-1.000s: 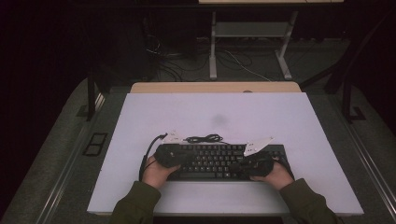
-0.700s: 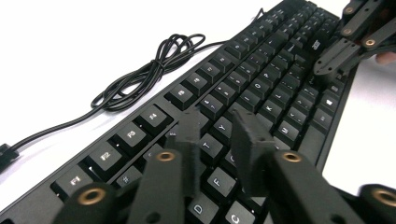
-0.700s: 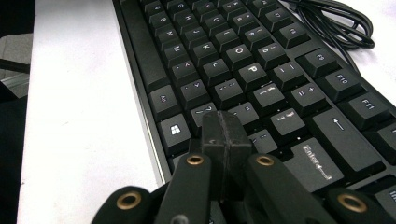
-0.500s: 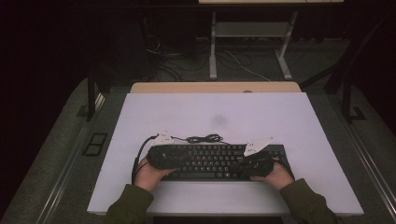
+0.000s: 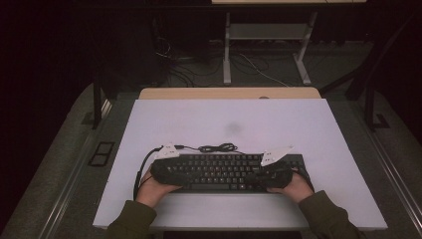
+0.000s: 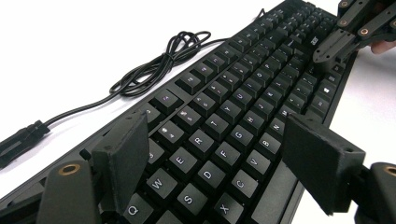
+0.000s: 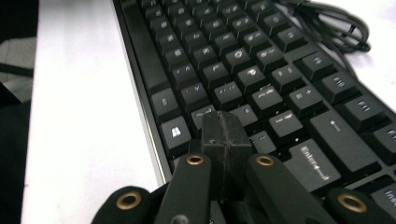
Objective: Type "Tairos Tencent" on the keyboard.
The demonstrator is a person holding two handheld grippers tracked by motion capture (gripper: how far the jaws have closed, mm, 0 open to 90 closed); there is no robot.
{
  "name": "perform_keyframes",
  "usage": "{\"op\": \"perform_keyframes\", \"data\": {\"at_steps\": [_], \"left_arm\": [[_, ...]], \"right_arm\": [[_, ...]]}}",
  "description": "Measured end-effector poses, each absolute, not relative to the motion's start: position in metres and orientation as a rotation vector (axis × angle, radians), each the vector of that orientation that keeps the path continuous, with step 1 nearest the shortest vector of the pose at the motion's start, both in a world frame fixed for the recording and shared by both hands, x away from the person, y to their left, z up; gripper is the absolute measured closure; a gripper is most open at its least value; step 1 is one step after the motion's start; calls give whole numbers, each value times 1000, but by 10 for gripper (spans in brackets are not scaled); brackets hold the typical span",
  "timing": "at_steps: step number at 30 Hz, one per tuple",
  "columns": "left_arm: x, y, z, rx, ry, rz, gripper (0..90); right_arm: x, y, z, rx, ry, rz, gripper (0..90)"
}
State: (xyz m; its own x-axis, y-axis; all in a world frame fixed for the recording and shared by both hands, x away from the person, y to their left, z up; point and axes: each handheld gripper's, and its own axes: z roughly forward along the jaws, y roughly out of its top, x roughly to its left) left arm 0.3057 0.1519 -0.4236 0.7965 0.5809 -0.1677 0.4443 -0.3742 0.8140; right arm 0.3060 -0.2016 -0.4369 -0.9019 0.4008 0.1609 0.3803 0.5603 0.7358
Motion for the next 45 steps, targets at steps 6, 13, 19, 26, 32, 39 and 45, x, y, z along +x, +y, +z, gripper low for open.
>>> {"op": "perform_keyframes", "data": {"at_steps": [6,13,19,26,32,39,45], "left_arm": [[304,152,-423,2014,748,183,216],[302,154,-423,2005,748,177,214],[299,158,-424,1998,759,183,213],[296,163,-426,1995,770,185,213],[295,164,-428,1993,781,184,221],[295,165,-428,1988,786,194,248],[296,168,-427,1977,790,199,305]], "right_arm": [[307,-203,-434,702,2735,1333,894],[310,-202,-433,747,2723,1393,756],[313,-199,-432,779,2707,1432,618],[317,-193,-432,820,2674,1458,421],[321,-191,-430,850,2635,1491,320],[328,-186,-428,872,2609,1521,281],[332,-178,-428,875,2588,1548,259]]}}
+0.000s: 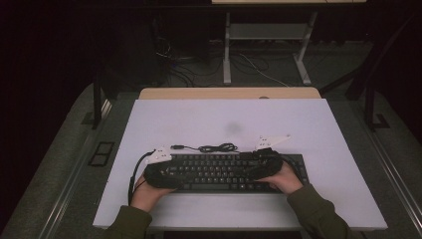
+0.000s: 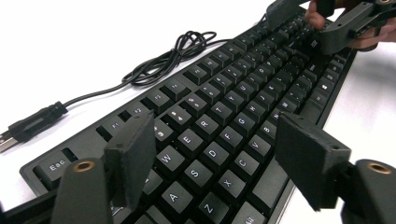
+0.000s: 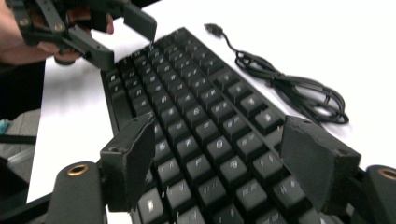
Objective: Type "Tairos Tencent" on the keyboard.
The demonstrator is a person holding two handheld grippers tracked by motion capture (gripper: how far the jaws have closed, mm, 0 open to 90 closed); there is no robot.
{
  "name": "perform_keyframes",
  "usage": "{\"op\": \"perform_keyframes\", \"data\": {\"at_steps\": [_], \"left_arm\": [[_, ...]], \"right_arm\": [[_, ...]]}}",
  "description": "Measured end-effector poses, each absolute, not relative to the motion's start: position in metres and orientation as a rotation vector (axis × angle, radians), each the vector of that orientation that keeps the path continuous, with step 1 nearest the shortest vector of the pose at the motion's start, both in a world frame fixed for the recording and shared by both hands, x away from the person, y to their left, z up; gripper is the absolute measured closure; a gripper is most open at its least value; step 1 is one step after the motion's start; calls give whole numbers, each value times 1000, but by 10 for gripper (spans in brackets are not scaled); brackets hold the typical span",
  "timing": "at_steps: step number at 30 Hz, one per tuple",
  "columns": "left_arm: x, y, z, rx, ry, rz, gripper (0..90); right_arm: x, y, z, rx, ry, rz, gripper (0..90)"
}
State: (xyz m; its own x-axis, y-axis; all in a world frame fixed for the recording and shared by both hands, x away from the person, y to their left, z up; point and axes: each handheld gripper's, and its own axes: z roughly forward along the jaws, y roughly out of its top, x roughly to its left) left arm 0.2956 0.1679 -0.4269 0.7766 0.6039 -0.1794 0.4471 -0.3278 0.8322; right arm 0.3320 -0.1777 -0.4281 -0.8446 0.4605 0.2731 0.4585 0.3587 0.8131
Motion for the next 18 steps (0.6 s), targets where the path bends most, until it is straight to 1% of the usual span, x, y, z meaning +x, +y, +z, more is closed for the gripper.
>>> {"op": "perform_keyframes", "data": {"at_steps": [8,13,17,18], "left_arm": [[297,173,-427,1980,796,210,446],[297,174,-427,1988,804,220,559],[297,174,-428,2004,812,226,629],[297,174,-428,2010,816,227,661]], "right_arm": [[340,-167,-427,872,2563,1571,252],[344,-160,-429,871,2555,1586,246],[346,-154,-430,869,2552,1592,243],[348,-152,-430,868,2549,1599,239]]}}
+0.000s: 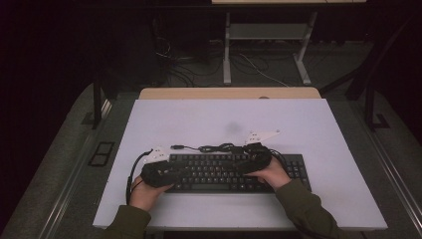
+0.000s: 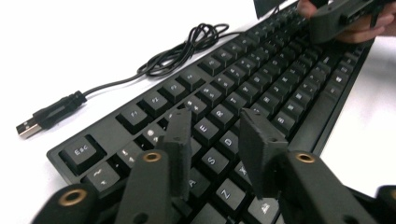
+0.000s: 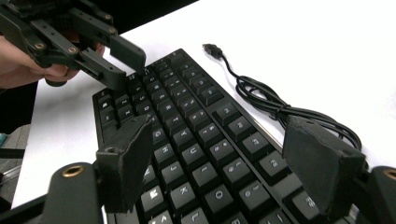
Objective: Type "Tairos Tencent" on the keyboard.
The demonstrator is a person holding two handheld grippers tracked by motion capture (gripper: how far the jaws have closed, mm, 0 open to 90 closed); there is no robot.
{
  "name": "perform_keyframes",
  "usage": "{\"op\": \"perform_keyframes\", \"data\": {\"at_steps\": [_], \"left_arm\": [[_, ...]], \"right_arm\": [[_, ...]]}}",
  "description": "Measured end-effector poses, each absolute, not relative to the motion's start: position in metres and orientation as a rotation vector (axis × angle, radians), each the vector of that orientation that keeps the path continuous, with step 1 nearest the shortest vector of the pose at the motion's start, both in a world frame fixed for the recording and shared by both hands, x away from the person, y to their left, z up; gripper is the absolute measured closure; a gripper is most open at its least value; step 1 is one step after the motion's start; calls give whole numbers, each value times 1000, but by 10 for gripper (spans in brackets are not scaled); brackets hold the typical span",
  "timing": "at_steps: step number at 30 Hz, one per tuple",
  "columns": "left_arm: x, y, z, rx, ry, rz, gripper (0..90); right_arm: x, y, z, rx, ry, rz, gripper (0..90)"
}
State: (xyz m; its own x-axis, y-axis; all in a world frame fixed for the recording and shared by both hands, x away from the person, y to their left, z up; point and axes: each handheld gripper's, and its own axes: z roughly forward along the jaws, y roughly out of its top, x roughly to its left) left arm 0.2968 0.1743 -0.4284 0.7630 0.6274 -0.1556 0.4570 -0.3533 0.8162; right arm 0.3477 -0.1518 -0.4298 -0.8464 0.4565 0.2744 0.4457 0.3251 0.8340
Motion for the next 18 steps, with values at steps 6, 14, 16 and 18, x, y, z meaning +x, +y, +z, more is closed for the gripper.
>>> {"op": "perform_keyframes", "data": {"at_steps": [6,14,16,18], "left_arm": [[297,178,-429,2038,827,240,775],[297,179,-430,2066,833,226,889],[297,179,-431,2073,834,225,889],[298,179,-432,2075,836,221,889]], "right_arm": [[349,-146,-430,866,2541,1604,216],[347,-145,-431,860,2541,1589,197],[347,-145,-431,861,2537,1590,195],[347,-145,-431,857,2538,1585,194]]}}
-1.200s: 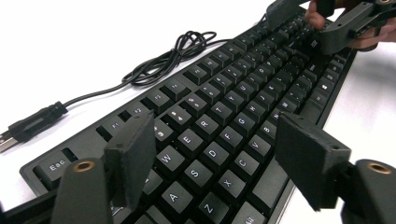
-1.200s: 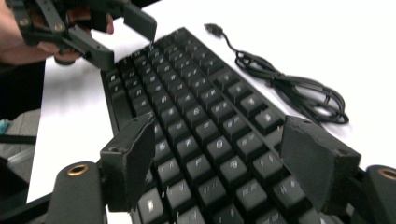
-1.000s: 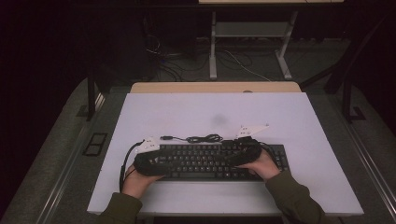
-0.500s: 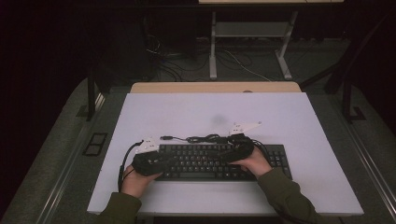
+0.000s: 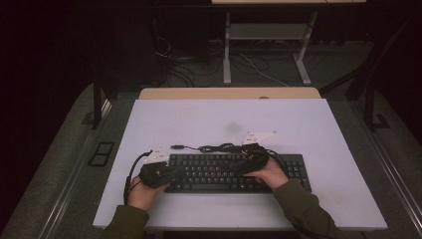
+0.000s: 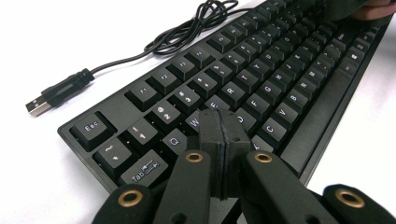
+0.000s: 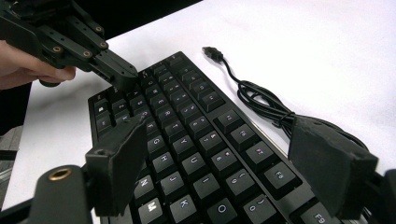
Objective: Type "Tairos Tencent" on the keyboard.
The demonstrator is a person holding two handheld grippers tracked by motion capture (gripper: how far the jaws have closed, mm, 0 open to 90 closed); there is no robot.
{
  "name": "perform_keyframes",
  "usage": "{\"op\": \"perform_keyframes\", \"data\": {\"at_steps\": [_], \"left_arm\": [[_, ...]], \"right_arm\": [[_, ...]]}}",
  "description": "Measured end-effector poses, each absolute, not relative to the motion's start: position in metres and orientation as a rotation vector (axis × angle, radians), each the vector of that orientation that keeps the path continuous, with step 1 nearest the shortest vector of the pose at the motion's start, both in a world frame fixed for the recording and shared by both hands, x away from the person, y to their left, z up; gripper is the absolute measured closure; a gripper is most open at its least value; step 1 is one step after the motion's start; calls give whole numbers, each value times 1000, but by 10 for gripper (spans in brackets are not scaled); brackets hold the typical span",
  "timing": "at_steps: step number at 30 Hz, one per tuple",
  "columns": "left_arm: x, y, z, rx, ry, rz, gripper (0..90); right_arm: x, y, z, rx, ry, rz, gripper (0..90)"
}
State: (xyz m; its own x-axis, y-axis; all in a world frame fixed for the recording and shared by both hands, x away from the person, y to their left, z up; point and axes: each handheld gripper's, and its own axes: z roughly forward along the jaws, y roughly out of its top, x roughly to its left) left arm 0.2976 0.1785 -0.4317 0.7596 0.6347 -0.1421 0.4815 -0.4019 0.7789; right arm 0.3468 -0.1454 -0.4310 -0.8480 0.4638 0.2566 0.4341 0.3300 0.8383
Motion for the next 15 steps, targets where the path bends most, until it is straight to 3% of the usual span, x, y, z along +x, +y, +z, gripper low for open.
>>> {"op": "perform_keyframes", "data": {"at_steps": [15], "left_arm": [[299,177,-436,2104,844,216,889]], "right_arm": [[346,-144,-430,852,2536,1583,194]]}}
